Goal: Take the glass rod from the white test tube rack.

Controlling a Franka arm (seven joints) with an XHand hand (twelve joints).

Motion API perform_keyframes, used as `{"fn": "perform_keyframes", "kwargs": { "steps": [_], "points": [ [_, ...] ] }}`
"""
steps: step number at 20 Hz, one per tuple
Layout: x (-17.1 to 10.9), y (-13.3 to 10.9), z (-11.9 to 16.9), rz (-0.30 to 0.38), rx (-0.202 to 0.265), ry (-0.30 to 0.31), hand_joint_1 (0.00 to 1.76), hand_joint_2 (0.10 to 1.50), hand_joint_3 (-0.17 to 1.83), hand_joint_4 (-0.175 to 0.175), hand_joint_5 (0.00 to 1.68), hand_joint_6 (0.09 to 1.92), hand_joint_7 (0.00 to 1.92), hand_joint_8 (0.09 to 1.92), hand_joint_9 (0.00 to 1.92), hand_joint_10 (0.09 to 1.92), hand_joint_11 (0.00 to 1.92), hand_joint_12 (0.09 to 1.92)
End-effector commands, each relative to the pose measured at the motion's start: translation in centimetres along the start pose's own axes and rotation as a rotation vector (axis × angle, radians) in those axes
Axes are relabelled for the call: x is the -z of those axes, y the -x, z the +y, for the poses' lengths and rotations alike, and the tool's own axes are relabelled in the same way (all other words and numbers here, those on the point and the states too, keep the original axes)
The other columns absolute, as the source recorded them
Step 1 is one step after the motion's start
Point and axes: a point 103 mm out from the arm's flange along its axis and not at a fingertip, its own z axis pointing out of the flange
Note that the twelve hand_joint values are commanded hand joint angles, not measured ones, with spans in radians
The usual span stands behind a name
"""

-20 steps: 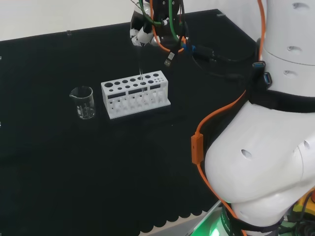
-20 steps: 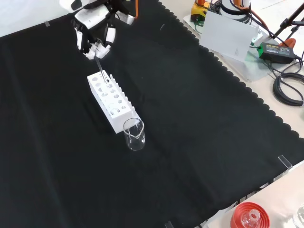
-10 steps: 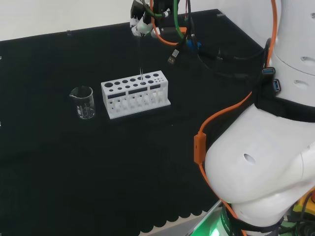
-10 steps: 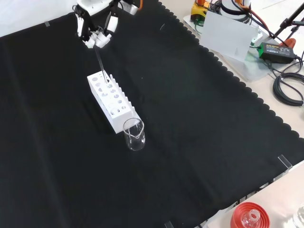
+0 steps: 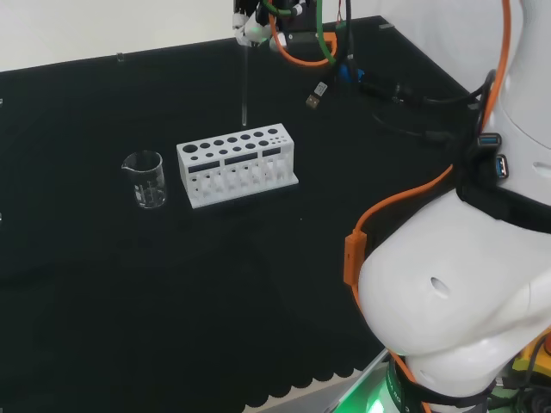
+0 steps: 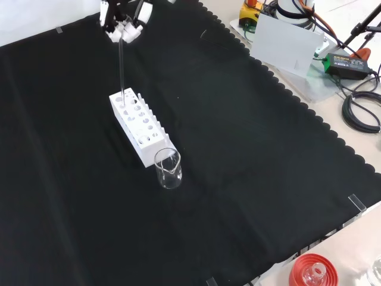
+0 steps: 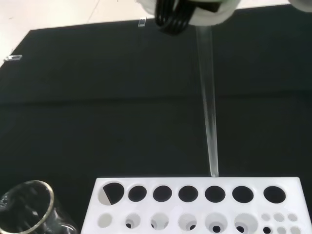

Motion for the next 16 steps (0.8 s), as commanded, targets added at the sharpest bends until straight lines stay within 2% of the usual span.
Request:
{"fn": "perform_keyframes", "kwargs": {
  "steps": [1, 9, 10, 12, 16],
  "points": [
    [1.2, -0.7, -1.5, -0.01, 0.002, 0.002, 1.29, 0.85, 0.48, -0.175, 0.97, 0.86, 1.16, 1.07, 1.73, 0.54, 1.64, 0.65],
    [1.8, -2.0, -2.8, 0.001, 0.003, 0.027, 1.29, 0.84, 0.49, -0.175, 0.97, 0.85, 1.17, 1.07, 1.74, 0.54, 1.64, 0.65],
    [1.3, -0.9, -3.1, 0.019, -0.004, 0.034, 1.29, 0.84, 0.49, -0.175, 0.97, 0.85, 1.17, 1.07, 1.74, 0.54, 1.64, 0.65],
    [0.9, -0.3, -3.3, 0.034, 0.002, 0.041, 1.29, 0.84, 0.49, -0.175, 0.97, 0.85, 1.17, 1.07, 1.74, 0.54, 1.64, 0.65],
    [2.1, -3.0, -3.8, 0.005, 0.014, 0.03, 1.29, 0.84, 0.49, -0.175, 0.97, 0.85, 1.17, 1.07, 1.74, 0.54, 1.64, 0.65]
  ]
}}
